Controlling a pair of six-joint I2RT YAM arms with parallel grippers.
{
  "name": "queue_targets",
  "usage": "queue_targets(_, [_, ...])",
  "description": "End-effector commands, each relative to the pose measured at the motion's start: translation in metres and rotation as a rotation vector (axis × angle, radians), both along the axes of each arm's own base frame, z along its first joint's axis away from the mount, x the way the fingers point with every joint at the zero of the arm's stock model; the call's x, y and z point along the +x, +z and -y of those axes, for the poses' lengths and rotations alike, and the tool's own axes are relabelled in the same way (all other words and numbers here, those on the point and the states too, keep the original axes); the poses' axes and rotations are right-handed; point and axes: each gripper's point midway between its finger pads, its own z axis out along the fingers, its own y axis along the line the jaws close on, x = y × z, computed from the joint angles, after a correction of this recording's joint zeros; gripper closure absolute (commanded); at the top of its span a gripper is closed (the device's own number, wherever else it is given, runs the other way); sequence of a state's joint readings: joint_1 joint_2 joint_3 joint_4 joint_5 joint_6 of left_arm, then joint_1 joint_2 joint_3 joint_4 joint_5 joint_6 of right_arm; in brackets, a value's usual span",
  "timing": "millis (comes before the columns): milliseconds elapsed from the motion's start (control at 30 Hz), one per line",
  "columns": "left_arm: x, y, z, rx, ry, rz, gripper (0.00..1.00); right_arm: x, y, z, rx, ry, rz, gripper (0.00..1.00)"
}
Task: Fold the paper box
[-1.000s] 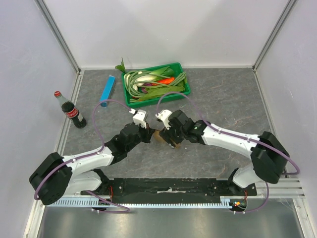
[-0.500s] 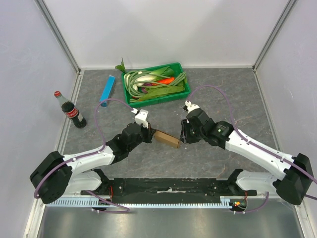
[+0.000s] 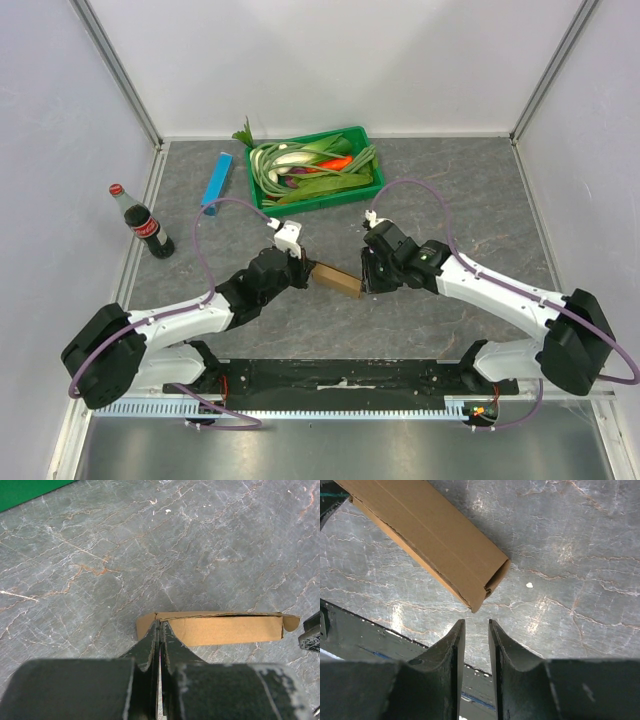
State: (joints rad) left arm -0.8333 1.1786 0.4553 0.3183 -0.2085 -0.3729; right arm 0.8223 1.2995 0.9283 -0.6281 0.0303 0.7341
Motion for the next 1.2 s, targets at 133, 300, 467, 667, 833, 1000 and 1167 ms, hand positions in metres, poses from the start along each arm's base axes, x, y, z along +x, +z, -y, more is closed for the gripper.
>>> queue_targets(133, [0.003, 0.001, 0.003, 0.032, -0.001, 0.004, 0.98, 0.015, 0.017, -0.018, 0.055, 0.006, 0.041, 0.73])
queue_targets(300, [0.001, 0.0, 0.004, 0.033, -0.007, 0.001, 0.98, 0.017, 0.016, -0.018, 0.043, 0.005, 0.047, 0.76])
queue_targets(467, [0.001, 0.0, 0.003, 0.035, -0.007, 0.0, 0.98, 0.022, 0.018, -0.013, 0.018, -0.012, 0.069, 0.76])
queue_targets(667, [0.0, -0.001, 0.005, 0.031, -0.009, -0.004, 0.98, 0.024, 0.014, -0.01, -0.006, -0.017, 0.074, 0.78])
queue_targets(833, [-0.001, -0.003, 0.005, 0.034, -0.014, -0.007, 0.98, 0.027, 0.01, -0.007, -0.029, -0.032, 0.078, 0.79])
queue_targets(1000, [-0.003, -0.003, 0.004, 0.036, -0.016, -0.005, 0.98, 0.031, 0.011, -0.004, -0.044, -0.046, 0.096, 0.85])
queue_targets(1167, [-0.003, -0.004, 0.004, 0.036, -0.018, -0.006, 0.98, 0.033, 0.012, -0.005, -0.045, -0.042, 0.105, 0.95])
